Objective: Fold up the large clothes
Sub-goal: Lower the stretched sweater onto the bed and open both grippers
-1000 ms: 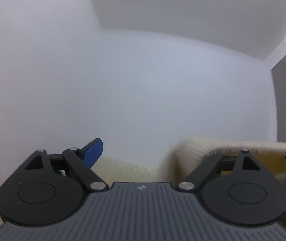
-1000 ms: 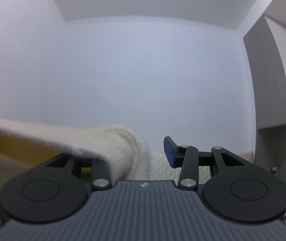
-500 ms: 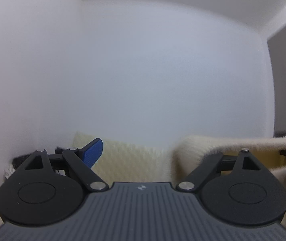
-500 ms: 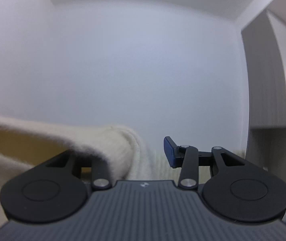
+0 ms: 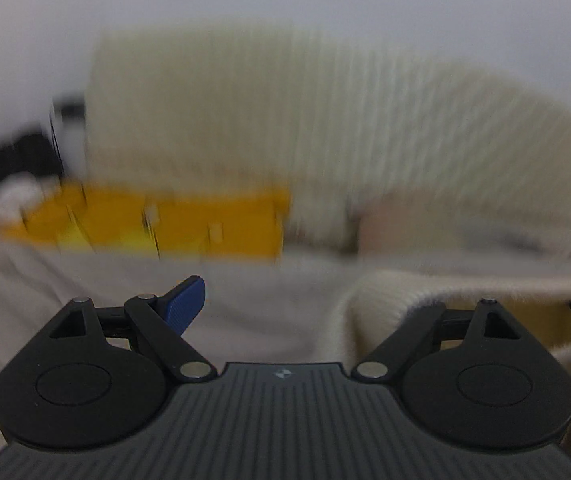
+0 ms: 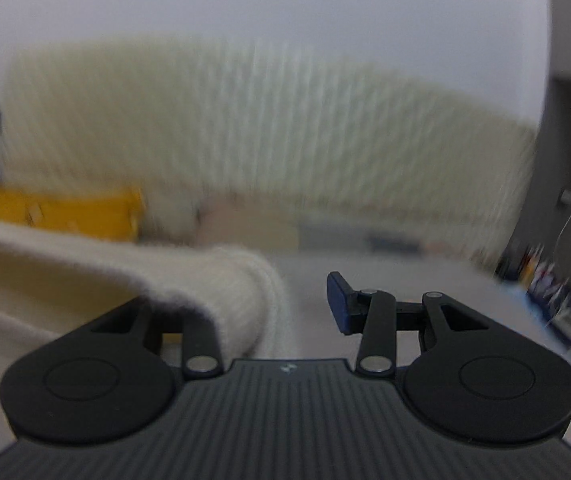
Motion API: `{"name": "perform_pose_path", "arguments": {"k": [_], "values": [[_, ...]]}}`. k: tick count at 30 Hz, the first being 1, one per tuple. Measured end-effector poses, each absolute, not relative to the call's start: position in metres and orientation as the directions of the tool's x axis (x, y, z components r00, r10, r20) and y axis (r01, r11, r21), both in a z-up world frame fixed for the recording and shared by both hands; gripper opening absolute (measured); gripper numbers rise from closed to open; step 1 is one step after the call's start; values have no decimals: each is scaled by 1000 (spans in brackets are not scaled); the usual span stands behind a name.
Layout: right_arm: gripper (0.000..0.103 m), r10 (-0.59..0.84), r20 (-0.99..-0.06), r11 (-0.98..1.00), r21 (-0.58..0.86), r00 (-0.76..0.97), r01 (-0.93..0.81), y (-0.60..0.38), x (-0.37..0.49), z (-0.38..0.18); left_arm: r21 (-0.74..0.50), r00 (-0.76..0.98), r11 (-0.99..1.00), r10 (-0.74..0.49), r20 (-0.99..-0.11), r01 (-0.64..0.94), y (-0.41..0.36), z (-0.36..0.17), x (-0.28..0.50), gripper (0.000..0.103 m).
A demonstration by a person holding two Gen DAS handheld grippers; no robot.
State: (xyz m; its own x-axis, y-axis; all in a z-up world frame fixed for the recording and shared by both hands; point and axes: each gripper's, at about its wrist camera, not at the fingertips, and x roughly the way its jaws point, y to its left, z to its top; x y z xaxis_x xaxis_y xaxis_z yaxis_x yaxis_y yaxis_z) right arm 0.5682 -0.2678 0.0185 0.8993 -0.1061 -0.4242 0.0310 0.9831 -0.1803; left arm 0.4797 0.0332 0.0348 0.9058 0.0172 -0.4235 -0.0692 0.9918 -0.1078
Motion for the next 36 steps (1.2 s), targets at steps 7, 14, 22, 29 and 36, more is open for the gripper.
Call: {"name": "perform_pose_path", "arguments": {"k": [7, 14, 22, 29, 36], "values": [[43, -69, -547, 987, -162, 835, -24, -274, 653, -108, -113, 783, 991, -13, -622, -73, 35, -119, 576, 90], [43, -17, -614, 997, -71, 789, -34, -277, 671, -156, -117, 728, 991, -29, -685, -72, 49, -158, 594, 90], [43, -15, -580, 998, -61, 814, -25, -282, 657, -162, -92, 752, 993, -1, -659, -79, 42, -156, 583, 91], [45, -3, -611, 998, -54, 792, -37, -284, 665, -162, -124, 720, 992, -75, -690, -16, 47, -139, 584, 91], [80, 46, -649, 996, -32, 760, -87, -287, 646, -119, -64, 735, 992, -122, -667, 107, 35, -79, 548, 97]]}}
